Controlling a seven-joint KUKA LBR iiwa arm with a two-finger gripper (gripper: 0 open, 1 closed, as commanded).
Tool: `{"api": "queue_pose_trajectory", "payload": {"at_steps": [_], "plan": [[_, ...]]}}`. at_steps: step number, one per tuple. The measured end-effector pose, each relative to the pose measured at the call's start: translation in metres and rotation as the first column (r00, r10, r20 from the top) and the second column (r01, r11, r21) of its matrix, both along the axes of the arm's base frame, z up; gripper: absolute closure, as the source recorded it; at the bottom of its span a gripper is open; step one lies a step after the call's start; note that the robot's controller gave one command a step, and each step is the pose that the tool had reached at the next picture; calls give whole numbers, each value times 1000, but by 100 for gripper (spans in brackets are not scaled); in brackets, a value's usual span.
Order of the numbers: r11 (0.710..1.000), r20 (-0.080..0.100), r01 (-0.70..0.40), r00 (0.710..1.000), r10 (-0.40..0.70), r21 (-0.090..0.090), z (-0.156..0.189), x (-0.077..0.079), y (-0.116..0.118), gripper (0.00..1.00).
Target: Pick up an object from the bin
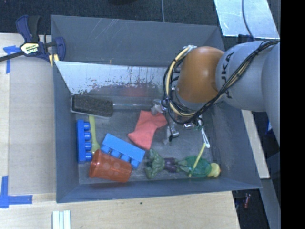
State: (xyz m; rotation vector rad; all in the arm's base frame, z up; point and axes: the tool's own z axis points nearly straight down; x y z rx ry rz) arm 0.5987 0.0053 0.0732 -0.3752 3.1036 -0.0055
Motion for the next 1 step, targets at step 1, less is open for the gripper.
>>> {"api": "queue_pose_trajectory", "payload": {"at_steps": [1], "plan": [[939, 7, 343, 939, -343, 7, -1, 10, 6, 100]]}}
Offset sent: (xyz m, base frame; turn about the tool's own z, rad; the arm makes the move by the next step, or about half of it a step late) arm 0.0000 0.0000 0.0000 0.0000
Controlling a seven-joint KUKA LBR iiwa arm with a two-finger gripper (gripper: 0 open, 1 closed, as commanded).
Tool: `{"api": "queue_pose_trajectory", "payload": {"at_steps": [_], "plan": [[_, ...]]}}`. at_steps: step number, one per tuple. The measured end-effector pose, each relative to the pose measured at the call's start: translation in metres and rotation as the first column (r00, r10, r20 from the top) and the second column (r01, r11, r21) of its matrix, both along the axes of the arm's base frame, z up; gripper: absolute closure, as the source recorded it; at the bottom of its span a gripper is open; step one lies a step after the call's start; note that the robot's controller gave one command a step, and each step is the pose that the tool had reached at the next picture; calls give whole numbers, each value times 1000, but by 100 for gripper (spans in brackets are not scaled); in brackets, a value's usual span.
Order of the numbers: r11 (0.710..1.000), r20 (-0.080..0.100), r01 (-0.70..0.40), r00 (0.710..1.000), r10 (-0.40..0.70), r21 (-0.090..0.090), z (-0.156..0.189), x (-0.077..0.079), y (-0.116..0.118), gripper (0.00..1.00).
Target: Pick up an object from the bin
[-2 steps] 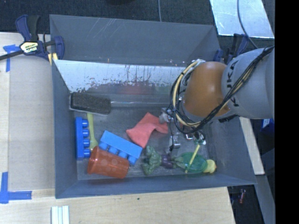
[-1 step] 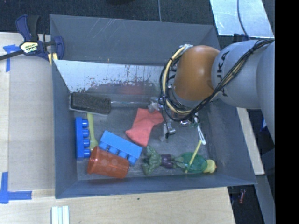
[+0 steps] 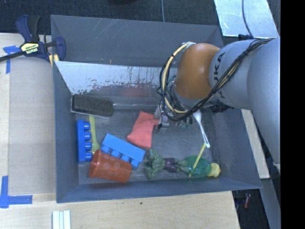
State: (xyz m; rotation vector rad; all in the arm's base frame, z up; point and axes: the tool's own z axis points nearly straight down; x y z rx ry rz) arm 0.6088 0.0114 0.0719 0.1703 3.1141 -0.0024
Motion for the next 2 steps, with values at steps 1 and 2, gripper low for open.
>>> {"api": "queue_pose_trajectory", "payload": {"at_steps": [1, 2], "plan": [[1000, 0, 0, 1000, 0, 0, 0, 0, 0, 100], [1000, -7, -23, 1000, 23, -1, 49, -12, 1, 100]]}}
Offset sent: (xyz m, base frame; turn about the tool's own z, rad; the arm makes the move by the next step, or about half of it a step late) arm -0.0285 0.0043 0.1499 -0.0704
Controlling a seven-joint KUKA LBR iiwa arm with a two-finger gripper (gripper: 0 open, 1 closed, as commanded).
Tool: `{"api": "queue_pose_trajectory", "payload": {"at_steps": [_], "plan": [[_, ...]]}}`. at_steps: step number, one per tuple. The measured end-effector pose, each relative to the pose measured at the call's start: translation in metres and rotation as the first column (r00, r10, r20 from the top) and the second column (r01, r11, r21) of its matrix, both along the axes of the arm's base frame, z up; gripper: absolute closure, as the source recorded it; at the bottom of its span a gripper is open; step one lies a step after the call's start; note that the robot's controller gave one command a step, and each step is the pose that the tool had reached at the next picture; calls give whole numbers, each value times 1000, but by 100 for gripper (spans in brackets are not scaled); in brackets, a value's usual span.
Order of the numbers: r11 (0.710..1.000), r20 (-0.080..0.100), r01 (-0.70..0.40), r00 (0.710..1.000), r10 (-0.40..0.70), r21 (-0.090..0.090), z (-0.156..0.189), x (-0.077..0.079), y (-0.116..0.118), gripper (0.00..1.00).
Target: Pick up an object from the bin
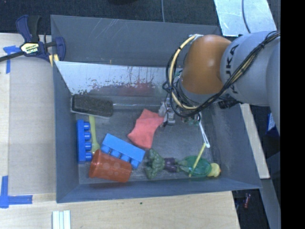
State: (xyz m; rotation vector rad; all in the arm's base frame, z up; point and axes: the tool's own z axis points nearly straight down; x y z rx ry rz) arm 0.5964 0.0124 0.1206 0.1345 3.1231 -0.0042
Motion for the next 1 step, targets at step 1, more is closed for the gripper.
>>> {"api": "queue_pose_trajectory", "payload": {"at_steps": [1], "plan": [[998, 4, -69, 998, 69, -2, 78, 14, 29, 100]]}}
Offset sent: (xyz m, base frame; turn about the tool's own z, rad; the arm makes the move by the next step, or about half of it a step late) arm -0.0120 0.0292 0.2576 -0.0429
